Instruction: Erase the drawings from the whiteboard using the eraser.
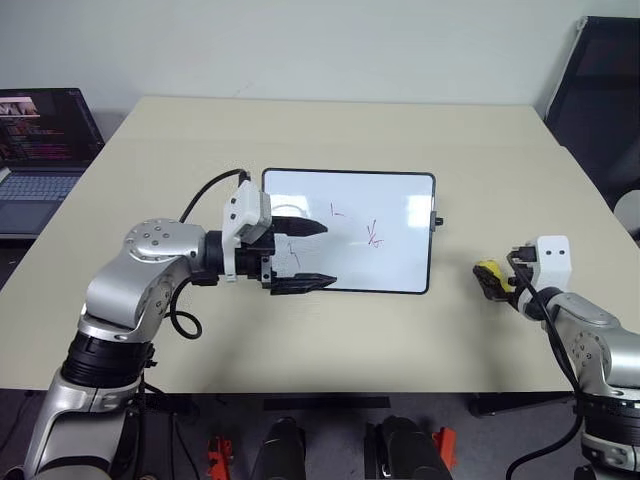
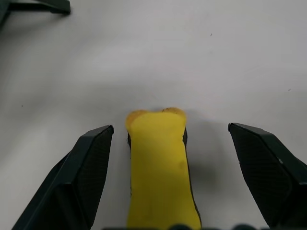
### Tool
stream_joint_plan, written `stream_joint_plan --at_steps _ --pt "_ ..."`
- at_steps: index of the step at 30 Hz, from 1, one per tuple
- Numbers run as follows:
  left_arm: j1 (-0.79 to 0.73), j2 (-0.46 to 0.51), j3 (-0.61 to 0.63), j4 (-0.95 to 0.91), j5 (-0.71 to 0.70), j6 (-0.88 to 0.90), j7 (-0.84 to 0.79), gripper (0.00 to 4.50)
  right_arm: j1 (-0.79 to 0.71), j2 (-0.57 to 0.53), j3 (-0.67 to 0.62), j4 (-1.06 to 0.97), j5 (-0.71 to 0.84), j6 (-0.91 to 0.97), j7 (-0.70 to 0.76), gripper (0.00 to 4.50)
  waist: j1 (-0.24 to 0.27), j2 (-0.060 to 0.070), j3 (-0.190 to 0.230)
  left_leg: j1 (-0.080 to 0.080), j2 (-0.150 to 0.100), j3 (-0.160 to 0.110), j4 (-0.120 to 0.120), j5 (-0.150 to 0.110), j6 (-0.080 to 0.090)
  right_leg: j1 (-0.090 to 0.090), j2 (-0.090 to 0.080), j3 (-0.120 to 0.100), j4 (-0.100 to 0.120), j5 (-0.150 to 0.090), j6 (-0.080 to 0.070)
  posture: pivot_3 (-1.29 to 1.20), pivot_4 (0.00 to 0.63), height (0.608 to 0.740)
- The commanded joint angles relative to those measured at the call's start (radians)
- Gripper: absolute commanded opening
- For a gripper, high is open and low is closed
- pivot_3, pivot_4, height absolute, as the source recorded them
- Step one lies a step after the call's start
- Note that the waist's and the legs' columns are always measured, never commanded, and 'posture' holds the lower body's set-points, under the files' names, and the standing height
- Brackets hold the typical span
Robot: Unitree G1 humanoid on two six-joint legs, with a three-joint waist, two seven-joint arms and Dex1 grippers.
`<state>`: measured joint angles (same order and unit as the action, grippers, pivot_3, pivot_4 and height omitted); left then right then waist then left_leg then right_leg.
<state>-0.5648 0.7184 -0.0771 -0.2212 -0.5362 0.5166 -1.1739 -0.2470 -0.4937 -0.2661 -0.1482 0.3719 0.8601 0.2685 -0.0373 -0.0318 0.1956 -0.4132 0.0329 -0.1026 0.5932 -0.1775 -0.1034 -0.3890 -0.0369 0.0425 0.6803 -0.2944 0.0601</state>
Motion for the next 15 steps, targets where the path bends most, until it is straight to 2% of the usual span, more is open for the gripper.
stream_joint_plan --at_steps 1,6,7,10,15 --pt "-0.035 -0.01 -0.004 -0.029 -0.012 -0.006 -0.015 4.5 -0.031 -0.014 -0.001 0.011 -0.011 -0.03 0.016 4.18 0.0 0.0 0.0 0.0 0.0 0.0 0.0 0.0 0.0 0.0 0.0 0.0 0.0 0.0 0.0 0.0 0.15 0.74" --pt "-0.047 -0.017 -0.009 -0.017 -0.003 -0.012 -0.023 4.5 -0.051 -0.012 0.005 0.041 -0.019 -0.044 0.022 4.18 -0.001 0.0 0.0 0.0 0.0 0.0 0.0 0.0 0.0 0.0 0.0 0.0 0.0 0.0 0.0 0.0 0.15 0.74" --pt "-0.047 -0.018 -0.009 -0.016 -0.002 -0.013 -0.023 4.5 -0.053 -0.011 0.006 0.045 -0.021 -0.047 0.022 4.02 -0.001 0.0 0.0 0.0 0.0 0.0 0.0 0.0 0.0 0.0 0.0 0.0 0.0 0.0 0.0 0.0 0.15 0.74" --pt "-0.041 -0.016 -0.006 -0.011 0.005 -0.018 -0.023 4.5 -0.058 -0.005 0.002 0.051 -0.023 -0.053 0.019 3.28 -0.001 0.0 0.0 0.0 0.0 0.0 0.0 0.0 0.0 0.0 0.0 0.0 0.0 0.0 0.0 0.0 0.15 0.74" --pt "-0.027 -0.009 0.001 -0.012 0.008 -0.017 -0.02 4.5 -0.054 -0.006 0.003 0.047 -0.019 -0.043 0.032 1.48 -0.002 0.0 0.0 0.0 0.0 0.0 0.0 0.0 0.0 0.0 0.0 0.0 0.0 0.0 0.0 0.0 0.15 0.74"
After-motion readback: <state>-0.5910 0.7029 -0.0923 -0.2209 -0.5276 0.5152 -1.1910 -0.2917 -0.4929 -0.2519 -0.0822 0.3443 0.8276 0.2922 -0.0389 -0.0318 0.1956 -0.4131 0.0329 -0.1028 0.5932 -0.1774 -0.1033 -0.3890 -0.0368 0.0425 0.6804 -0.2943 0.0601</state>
